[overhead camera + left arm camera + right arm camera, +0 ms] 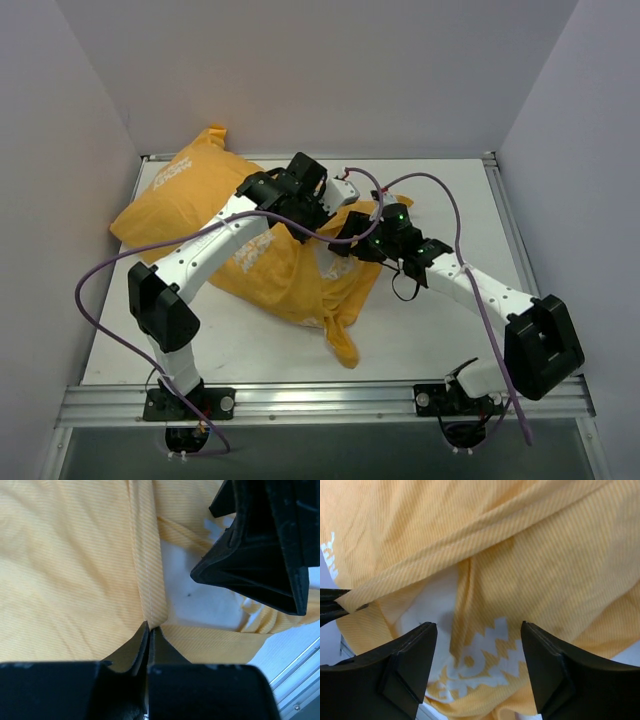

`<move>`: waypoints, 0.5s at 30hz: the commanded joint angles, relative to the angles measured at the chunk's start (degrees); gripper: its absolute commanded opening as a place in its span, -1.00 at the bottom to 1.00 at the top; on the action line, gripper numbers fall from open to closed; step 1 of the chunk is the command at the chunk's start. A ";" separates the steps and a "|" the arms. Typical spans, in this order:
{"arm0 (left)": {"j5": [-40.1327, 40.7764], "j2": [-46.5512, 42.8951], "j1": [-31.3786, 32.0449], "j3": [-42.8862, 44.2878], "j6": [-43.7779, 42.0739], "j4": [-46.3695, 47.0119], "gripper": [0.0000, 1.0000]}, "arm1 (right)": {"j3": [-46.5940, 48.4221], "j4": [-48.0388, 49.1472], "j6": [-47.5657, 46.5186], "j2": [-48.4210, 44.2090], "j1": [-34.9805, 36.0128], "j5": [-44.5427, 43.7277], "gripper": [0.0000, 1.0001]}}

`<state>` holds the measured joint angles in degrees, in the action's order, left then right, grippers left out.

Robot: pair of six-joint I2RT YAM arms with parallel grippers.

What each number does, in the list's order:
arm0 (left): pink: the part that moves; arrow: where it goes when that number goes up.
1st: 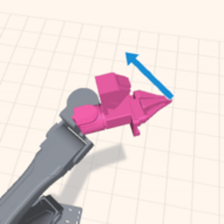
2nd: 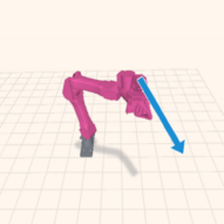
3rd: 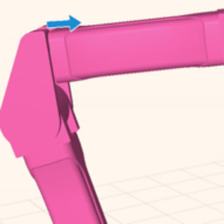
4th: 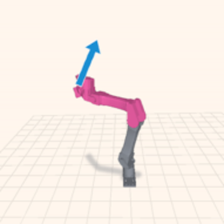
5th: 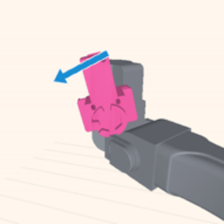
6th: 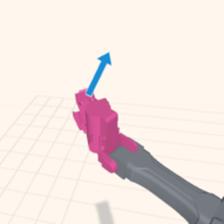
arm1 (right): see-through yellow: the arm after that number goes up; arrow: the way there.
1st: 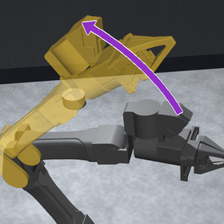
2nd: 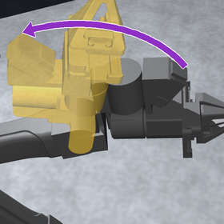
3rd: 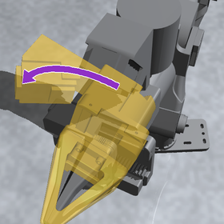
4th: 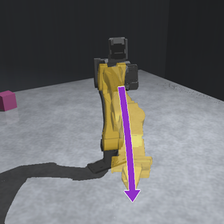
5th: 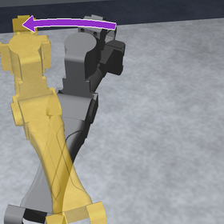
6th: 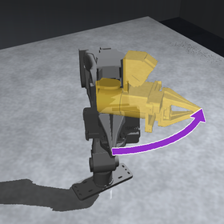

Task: Remove the pillowcase from the pillow

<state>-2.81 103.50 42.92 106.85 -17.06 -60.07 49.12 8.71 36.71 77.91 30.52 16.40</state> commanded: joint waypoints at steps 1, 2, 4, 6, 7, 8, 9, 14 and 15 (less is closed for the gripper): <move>-0.44 -3.04 -1.34 0.38 1.15 1.98 -0.95 | 4.66 1.58 1.26 2.94 1.29 -5.15 0.30; -0.27 -3.13 -1.52 0.47 1.06 1.98 -0.95 | 4.75 1.23 1.35 3.47 1.21 -6.02 0.20; 0.52 -3.22 -2.22 0.20 1.06 2.33 -0.95 | 4.75 -0.97 1.61 4.00 0.68 -8.66 -0.22; 1.48 -3.74 -3.27 -0.58 0.45 2.94 -0.95 | 3.70 -3.16 1.44 3.31 0.07 -10.86 -0.50; 3.23 -4.10 -4.41 -2.42 0.01 3.47 -0.95 | 3.00 -3.69 1.44 1.82 -1.16 -11.30 -0.56; 5.08 -4.53 -4.85 -3.74 -1.47 4.08 -0.95 | 0.73 -4.05 1.52 0.85 -2.04 -11.57 -0.65; 6.75 -5.76 -5.29 -5.14 -2.27 6.00 -0.95 | -0.51 -4.66 1.70 -1.07 -3.09 -11.31 -0.68; 13.53 -9.37 -10.03 -14.20 -6.22 10.32 -0.95 | -9.81 -5.55 0.74 -6.01 -12.32 -9.20 -1.00; 14.14 -10.16 -11.09 -14.91 -6.58 10.68 -0.95 | -10.97 -5.37 -0.14 -6.71 -13.55 -9.20 -1.00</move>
<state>4.08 97.45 35.51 93.76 -20.29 -53.56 41.87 6.26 38.33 74.08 21.08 9.74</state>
